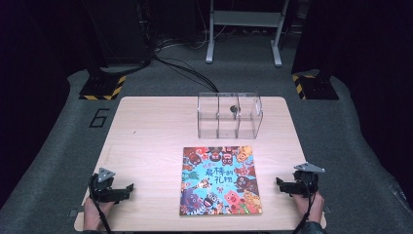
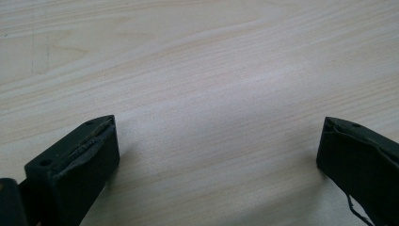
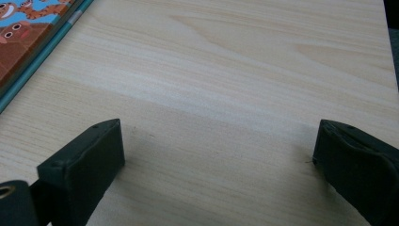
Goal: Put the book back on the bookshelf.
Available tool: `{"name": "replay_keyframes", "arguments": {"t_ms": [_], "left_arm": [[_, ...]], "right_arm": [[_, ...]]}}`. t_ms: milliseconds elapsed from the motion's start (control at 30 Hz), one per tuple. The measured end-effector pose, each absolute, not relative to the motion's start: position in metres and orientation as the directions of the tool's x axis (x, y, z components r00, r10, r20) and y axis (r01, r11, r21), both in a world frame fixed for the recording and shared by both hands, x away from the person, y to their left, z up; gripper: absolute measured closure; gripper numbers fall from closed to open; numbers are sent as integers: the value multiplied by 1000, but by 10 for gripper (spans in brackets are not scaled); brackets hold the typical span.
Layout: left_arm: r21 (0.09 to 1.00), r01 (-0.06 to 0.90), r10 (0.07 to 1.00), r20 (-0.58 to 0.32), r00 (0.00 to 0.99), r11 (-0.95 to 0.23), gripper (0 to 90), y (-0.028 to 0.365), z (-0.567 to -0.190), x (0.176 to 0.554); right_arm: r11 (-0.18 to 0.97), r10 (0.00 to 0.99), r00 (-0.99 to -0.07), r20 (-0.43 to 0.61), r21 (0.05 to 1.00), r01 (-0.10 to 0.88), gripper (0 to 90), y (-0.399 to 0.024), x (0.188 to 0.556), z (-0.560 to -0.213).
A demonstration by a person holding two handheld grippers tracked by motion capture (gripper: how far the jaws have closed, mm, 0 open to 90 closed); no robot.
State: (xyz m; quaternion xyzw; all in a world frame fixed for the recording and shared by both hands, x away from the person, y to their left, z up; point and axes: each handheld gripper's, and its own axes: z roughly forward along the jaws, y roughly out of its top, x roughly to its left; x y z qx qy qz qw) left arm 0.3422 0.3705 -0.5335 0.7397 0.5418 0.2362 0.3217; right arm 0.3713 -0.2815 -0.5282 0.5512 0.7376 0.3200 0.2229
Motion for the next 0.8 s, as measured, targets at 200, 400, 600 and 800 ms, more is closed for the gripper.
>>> {"name": "replay_keyframes", "arguments": {"t_ms": [200,400,600,800], "left_arm": [[730,653,956,3,292,-202,0,370,-533,343],[724,658,956,6,295,-208,0,370,-533,342],[727,657,958,5,287,-200,0,370,-533,342],[727,657,958,5,285,-199,0,369,-533,342]], "right_arm": [[188,949,-312,44,715,674,0,-284,373,-527],[169,940,-329,93,710,683,0,-277,372,-521],[198,909,-401,117,724,661,5,-251,367,-503],[198,879,-439,186,695,691,0,-231,366,-497]]}}
